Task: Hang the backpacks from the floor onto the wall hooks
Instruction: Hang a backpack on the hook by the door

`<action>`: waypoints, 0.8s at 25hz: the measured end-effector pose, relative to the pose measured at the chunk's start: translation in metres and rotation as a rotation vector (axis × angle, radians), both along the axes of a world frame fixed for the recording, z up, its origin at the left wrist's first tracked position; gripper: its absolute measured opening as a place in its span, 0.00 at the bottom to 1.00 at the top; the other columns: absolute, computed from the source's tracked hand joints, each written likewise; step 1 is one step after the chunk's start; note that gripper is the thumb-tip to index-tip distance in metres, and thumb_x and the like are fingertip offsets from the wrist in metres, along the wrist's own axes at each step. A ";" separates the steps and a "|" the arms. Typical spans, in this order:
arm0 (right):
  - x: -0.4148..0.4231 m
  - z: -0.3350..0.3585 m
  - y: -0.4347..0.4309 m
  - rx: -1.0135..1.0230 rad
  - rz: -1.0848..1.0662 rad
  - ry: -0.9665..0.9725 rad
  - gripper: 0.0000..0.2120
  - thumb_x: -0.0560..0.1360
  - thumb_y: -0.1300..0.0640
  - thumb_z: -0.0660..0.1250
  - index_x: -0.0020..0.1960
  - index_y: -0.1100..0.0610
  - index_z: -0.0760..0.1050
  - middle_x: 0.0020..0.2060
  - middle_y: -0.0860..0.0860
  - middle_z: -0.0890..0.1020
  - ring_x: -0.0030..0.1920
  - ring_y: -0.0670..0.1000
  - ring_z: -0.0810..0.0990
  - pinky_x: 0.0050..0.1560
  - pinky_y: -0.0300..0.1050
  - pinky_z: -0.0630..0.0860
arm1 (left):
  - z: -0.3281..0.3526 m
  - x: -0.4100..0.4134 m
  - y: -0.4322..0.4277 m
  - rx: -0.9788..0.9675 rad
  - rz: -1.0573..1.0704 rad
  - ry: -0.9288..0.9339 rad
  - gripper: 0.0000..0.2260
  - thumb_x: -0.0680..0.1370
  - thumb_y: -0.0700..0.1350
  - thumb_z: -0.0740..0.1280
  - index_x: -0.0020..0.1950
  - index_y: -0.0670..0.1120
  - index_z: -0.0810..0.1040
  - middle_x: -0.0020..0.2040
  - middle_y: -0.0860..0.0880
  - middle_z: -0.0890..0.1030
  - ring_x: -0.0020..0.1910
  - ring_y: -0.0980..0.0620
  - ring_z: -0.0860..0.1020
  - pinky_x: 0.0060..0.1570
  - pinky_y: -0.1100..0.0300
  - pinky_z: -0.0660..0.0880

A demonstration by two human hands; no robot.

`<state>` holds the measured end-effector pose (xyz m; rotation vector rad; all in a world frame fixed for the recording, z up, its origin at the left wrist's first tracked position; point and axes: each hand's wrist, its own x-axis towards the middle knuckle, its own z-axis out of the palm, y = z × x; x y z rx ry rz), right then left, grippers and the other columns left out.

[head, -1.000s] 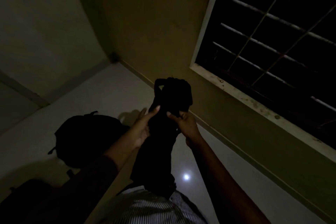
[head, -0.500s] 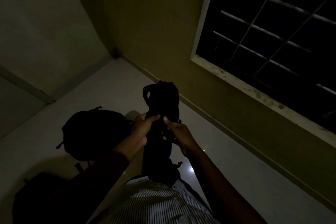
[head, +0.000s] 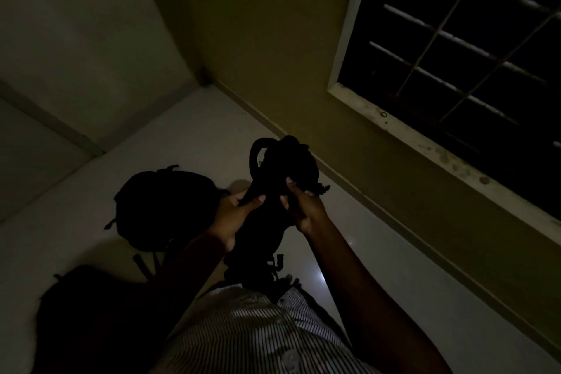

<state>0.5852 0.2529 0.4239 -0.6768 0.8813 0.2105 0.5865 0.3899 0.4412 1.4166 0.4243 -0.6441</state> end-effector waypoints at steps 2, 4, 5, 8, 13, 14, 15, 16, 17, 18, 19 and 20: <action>0.001 -0.001 -0.003 -0.042 0.016 0.002 0.18 0.76 0.61 0.65 0.64 0.68 0.71 0.65 0.62 0.74 0.57 0.59 0.78 0.34 0.37 0.78 | -0.003 0.004 0.000 0.025 -0.013 0.036 0.10 0.76 0.41 0.66 0.57 0.45 0.78 0.46 0.49 0.81 0.37 0.57 0.83 0.33 0.66 0.78; 0.003 -0.001 -0.005 -0.092 0.080 -0.031 0.17 0.75 0.62 0.66 0.62 0.68 0.73 0.62 0.62 0.76 0.51 0.57 0.80 0.38 0.39 0.78 | -0.006 0.006 0.000 0.037 -0.102 0.127 0.14 0.78 0.44 0.63 0.63 0.44 0.75 0.52 0.46 0.80 0.45 0.52 0.81 0.40 0.62 0.77; 0.004 -0.002 -0.005 -0.127 0.128 -0.053 0.17 0.75 0.63 0.66 0.62 0.67 0.73 0.60 0.61 0.78 0.45 0.55 0.80 0.37 0.39 0.79 | -0.011 0.006 0.001 0.039 -0.152 0.153 0.15 0.78 0.44 0.62 0.64 0.43 0.73 0.56 0.45 0.79 0.48 0.50 0.80 0.45 0.60 0.77; 0.012 -0.003 0.000 -0.204 0.273 -0.113 0.12 0.75 0.61 0.68 0.56 0.64 0.77 0.54 0.58 0.80 0.46 0.58 0.81 0.37 0.39 0.80 | -0.015 0.007 0.003 0.144 -0.157 0.108 0.18 0.79 0.42 0.61 0.68 0.41 0.70 0.67 0.43 0.74 0.61 0.43 0.75 0.62 0.51 0.72; 0.058 0.006 0.014 -0.275 0.467 -0.226 0.01 0.72 0.61 0.70 0.42 0.58 0.80 0.39 0.54 0.83 0.35 0.50 0.81 0.37 0.40 0.80 | -0.004 0.029 0.016 0.303 0.006 -0.139 0.19 0.78 0.40 0.62 0.69 0.43 0.67 0.68 0.42 0.72 0.66 0.44 0.71 0.64 0.54 0.68; 0.070 0.010 0.017 -0.298 0.506 -0.248 0.01 0.72 0.61 0.71 0.41 0.58 0.81 0.36 0.52 0.83 0.32 0.48 0.81 0.35 0.39 0.80 | 0.001 0.038 0.018 0.306 0.024 -0.188 0.18 0.78 0.40 0.62 0.68 0.44 0.69 0.67 0.42 0.73 0.66 0.44 0.72 0.64 0.54 0.69; 0.080 0.012 0.019 -0.324 0.539 -0.265 0.02 0.72 0.61 0.71 0.41 0.58 0.81 0.32 0.50 0.84 0.31 0.47 0.81 0.34 0.38 0.79 | 0.006 0.047 0.020 0.315 0.035 -0.240 0.17 0.78 0.39 0.61 0.67 0.45 0.70 0.66 0.42 0.74 0.65 0.45 0.73 0.64 0.55 0.70; 0.093 0.015 0.023 -0.362 0.580 -0.285 0.01 0.71 0.61 0.71 0.41 0.58 0.81 0.30 0.48 0.84 0.31 0.47 0.80 0.33 0.37 0.79 | 0.010 0.061 0.022 0.323 0.049 -0.292 0.16 0.78 0.38 0.61 0.66 0.44 0.71 0.65 0.43 0.75 0.64 0.46 0.73 0.63 0.56 0.70; 0.108 0.019 0.026 -0.400 0.620 -0.305 0.01 0.71 0.61 0.71 0.42 0.58 0.81 0.28 0.47 0.84 0.31 0.47 0.80 0.33 0.36 0.78 | 0.012 0.079 0.027 0.325 0.045 -0.347 0.15 0.79 0.37 0.60 0.65 0.44 0.71 0.65 0.43 0.75 0.65 0.46 0.73 0.63 0.58 0.69; 0.125 0.023 0.030 -0.444 0.659 -0.330 0.02 0.71 0.61 0.71 0.43 0.59 0.82 0.28 0.47 0.84 0.32 0.48 0.79 0.33 0.36 0.78 | 0.015 0.099 0.031 0.324 0.022 -0.407 0.16 0.79 0.35 0.58 0.66 0.43 0.71 0.65 0.43 0.75 0.65 0.46 0.72 0.63 0.59 0.68; 0.144 0.029 0.034 -0.482 0.701 -0.368 0.03 0.71 0.62 0.72 0.44 0.59 0.82 0.29 0.48 0.83 0.32 0.48 0.79 0.34 0.36 0.77 | 0.019 0.124 0.036 0.328 -0.017 -0.467 0.16 0.78 0.34 0.57 0.66 0.42 0.71 0.66 0.43 0.74 0.66 0.46 0.72 0.64 0.60 0.67; 0.163 0.036 0.037 -0.510 0.742 -0.414 0.03 0.71 0.62 0.72 0.44 0.58 0.82 0.29 0.48 0.83 0.31 0.47 0.79 0.34 0.36 0.77 | 0.024 0.148 0.042 0.324 -0.069 -0.513 0.17 0.78 0.33 0.57 0.66 0.42 0.70 0.66 0.44 0.74 0.67 0.46 0.71 0.66 0.59 0.66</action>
